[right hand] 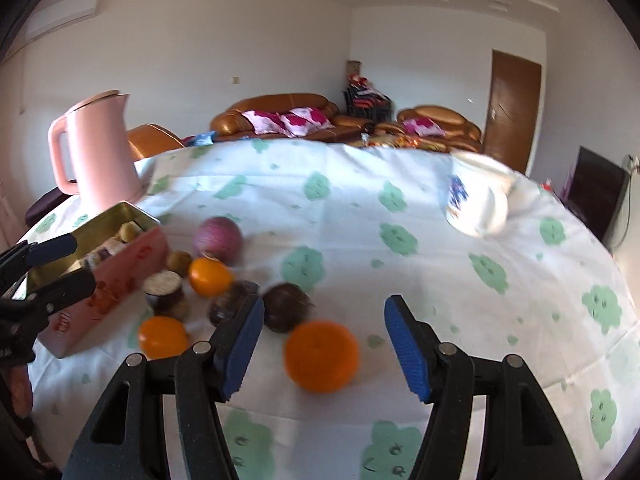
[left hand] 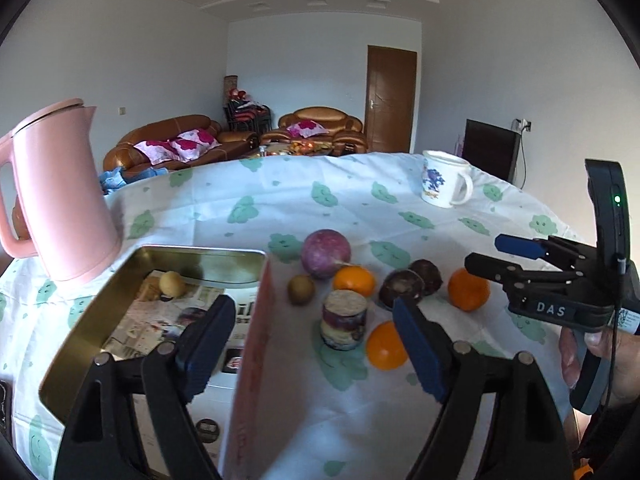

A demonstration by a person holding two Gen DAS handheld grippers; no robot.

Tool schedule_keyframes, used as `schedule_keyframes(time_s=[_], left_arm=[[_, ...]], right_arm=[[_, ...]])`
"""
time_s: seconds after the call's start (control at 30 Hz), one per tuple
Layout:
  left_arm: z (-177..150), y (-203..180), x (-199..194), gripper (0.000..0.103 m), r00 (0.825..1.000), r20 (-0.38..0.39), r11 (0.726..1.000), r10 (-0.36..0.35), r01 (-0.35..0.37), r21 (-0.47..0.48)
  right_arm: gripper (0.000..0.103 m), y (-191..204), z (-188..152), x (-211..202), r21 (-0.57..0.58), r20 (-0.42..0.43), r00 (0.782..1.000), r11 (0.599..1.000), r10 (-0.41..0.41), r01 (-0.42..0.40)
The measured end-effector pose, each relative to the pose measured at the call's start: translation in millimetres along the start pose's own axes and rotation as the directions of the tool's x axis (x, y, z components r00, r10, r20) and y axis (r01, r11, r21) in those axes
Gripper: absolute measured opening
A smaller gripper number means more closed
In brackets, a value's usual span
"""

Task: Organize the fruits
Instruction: 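Close the right gripper on the large orange while the left gripper grasps a smaller orange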

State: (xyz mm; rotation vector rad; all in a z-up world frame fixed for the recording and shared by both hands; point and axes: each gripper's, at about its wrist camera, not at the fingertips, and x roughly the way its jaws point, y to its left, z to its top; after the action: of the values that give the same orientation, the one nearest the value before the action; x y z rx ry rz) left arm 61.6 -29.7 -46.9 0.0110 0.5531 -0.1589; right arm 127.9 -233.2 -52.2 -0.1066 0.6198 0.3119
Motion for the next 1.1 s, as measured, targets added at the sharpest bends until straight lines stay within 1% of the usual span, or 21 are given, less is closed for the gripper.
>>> schedule_keyframes(time_s=[0.1,0.17,0.2,0.27,0.3,0.37,0.43,0.53,0.7,0.73,0.77,0.9,0.93,1.1], left_arm=[[0.6,-13.8,9.6,0.08,0.999,-0.034,1.0,-0.023,0.023,0.015],[0.2,-21.7,16.0,0.073,0.997,-0.063,0.999,-0.036,0.038,0.031],[0.3,-23.7,19.1,0.071,0.996,-0.078,0.998,-0.046,0.049,0.031],[-0.9,-26.7,28.1,0.063,0.99,-0.118,0.997,-0.074,0.078,0.023],[-1.3,-28.7,31.0,0.06,0.987,-0.135,0.996,-0.083,0.088,0.025],[-2.3,-32.0,33.4,0.055,0.984,-0.149,0.995,-0.093,0.099,0.029],[-3.6,-35.6,38.1,0.055,0.979,-0.177,0.993,-0.103,0.111,0.039],[-4.8,-38.9,43.9,0.049,0.971,-0.209,0.991,-0.119,0.13,0.04],[-6.4,-40.9,51.0,0.049,0.958,-0.248,0.987,-0.14,0.155,0.041],[-6.8,-40.9,52.5,0.049,0.955,-0.257,0.986,-0.145,0.16,0.038],[-7.2,-40.7,54.5,0.049,0.952,-0.268,0.986,-0.15,0.165,0.034],[-8.2,-41.5,56.8,0.043,0.948,-0.28,0.986,-0.151,0.166,0.032],[-8.6,-41.1,57.4,0.039,0.947,-0.283,0.985,-0.154,0.169,0.029],[-9.0,-41.0,55.2,0.038,0.945,-0.28,0.983,-0.168,0.183,0.029]], right_arm=[[0.064,-5.3,-4.4,6.7,0.01,-0.035,0.999,1.0,0.003,-0.002],[0.064,-5.9,-6.6,8.2,0.008,-0.047,0.999,1.0,0.015,-0.015],[0.064,-5.6,-7.1,9.9,0.007,-0.054,0.998,1.0,0.022,-0.022],[0.064,-7.0,-9.2,14.5,0.012,-0.075,0.997,0.999,0.034,-0.033],[0.064,-7.6,-10.7,17.0,0.016,-0.087,0.995,0.999,0.042,-0.041],[0.064,-10.0,-12.7,22.7,0.029,-0.115,0.992,0.998,0.052,-0.049],[0.064,-12.3,-13.0,24.3,0.044,-0.123,0.99,0.997,0.068,-0.063],[0.064,-13.2,-13.7,26.5,0.054,-0.137,0.987,0.995,0.086,-0.08],[0.064,-10.5,-13.9,29.3,0.043,-0.154,0.985,0.996,0.082,-0.076],[0.063,-10.3,-13.8,30.0,0.043,-0.159,0.984,0.996,0.085,-0.079],[0.059,-10.4,-13.9,31.1,0.044,-0.166,0.982,0.996,0.089,-0.083],[0.053,-9.9,-14.8,31.7,0.043,-0.174,0.978,0.994,0.111,-0.105],[0.05,-9.2,-15.0,31.0,0.039,-0.172,0.979,0.993,0.113,-0.108],[0.049,-8.4,-14.7,29.7,0.039,-0.164,0.98,0.993,0.115,-0.11]])
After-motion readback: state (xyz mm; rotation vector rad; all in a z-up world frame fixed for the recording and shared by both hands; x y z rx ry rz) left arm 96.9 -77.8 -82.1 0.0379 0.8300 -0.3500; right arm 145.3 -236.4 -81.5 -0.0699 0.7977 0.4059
